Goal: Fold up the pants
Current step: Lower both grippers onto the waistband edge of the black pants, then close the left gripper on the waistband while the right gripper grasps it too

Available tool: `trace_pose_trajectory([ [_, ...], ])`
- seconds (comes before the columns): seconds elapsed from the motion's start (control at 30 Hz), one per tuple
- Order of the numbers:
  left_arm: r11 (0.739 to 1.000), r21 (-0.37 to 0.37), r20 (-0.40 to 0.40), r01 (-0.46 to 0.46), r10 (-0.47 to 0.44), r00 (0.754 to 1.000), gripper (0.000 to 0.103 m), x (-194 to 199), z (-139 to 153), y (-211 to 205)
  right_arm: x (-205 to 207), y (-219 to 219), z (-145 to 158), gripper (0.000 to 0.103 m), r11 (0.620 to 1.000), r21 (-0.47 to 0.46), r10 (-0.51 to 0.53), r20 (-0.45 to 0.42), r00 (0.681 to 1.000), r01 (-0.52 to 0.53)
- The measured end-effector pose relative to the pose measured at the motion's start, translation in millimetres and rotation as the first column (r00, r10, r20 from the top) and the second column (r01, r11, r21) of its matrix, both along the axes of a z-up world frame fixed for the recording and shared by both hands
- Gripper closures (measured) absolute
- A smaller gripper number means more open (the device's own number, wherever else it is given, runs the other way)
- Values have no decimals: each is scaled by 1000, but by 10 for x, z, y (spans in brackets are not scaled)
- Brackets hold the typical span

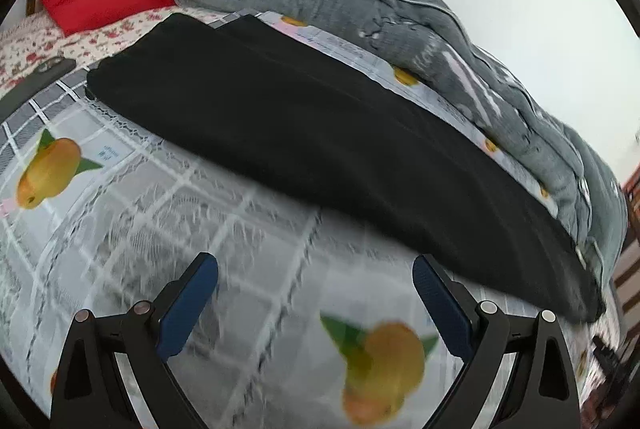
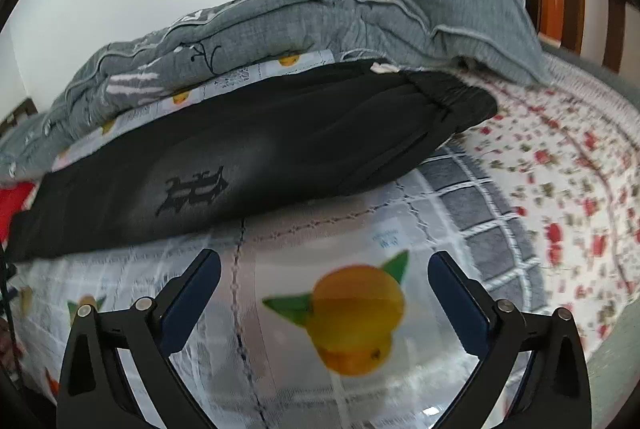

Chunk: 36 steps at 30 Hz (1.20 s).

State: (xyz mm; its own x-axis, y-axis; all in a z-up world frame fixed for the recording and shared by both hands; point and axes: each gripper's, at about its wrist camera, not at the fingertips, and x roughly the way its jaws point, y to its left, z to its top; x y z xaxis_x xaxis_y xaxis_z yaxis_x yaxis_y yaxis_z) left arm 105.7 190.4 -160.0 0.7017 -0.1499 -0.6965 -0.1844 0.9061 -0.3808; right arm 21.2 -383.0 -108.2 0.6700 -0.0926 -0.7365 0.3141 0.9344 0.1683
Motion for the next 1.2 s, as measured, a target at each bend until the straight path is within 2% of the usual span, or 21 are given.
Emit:
trace_pose_trajectory([
  [0.07,999,-32,8,-19,19,1000,7,89,-5,62,100,-48,-53,6,999,46,-1,-6,1000,2],
  [0.13,997,-59,-8,-42,41,999,16,205,-35,126,177,-101,-106,9,995,101,-12,0,1000,12],
  [0.2,995,-84,-7,-61,60,998,23,292,-51,193,240,-119,-115,12,994,111,-19,13,1000,17],
  [0.27,990,-117,-11,-75,74,997,29,371,-53,263,316,-124,-112,21,993,118,-15,17,1000,13],
  [0.33,982,-170,-18,-86,84,996,40,448,-67,350,400,-131,-116,26,990,143,-13,14,1000,11],
  [0.37,976,-192,-23,-97,95,995,45,480,-76,394,459,-133,-119,34,987,158,-12,19,1000,9],
  [0.4,971,-207,-33,-116,111,993,59,506,-85,435,505,-126,-124,41,986,168,-8,16,1000,5],
  [0.43,967,-212,-51,-138,130,990,74,533,-97,476,554,-119,-130,60,986,169,-5,7,1000,4],
  [0.47,966,-209,-68,-154,142,987,83,557,-105,502,610,-95,-131,72,987,161,-4,-2,1000,4],
  [0.5,967,-196,-85,-165,151,985,93,569,-108,533,638,-72,-118,76,987,159,5,0,1000,-6],
  [0.57,974,-182,-62,-137,128,990,94,562,-37,542,657,-34,-31,85,988,151,14,17,1000,-17],
  [0.8,996,-52,90,-67,72,993,94,662,578,392,823,-44,456,88,986,137,79,136,988,-98],
  [0.9,998,-24,115,-66,68,991,94,799,742,346,963,-4,567,89,989,96,97,148,984,-112],
  [1.03,999,31,138,-45,40,990,94,1009,894,260,1189,-27,630,89,988,92,111,156,981,-126],
  [1.2,995,92,150,-44,30,988,94,1343,936,176,1556,-61,652,89,988,79,115,162,980,-129],
])
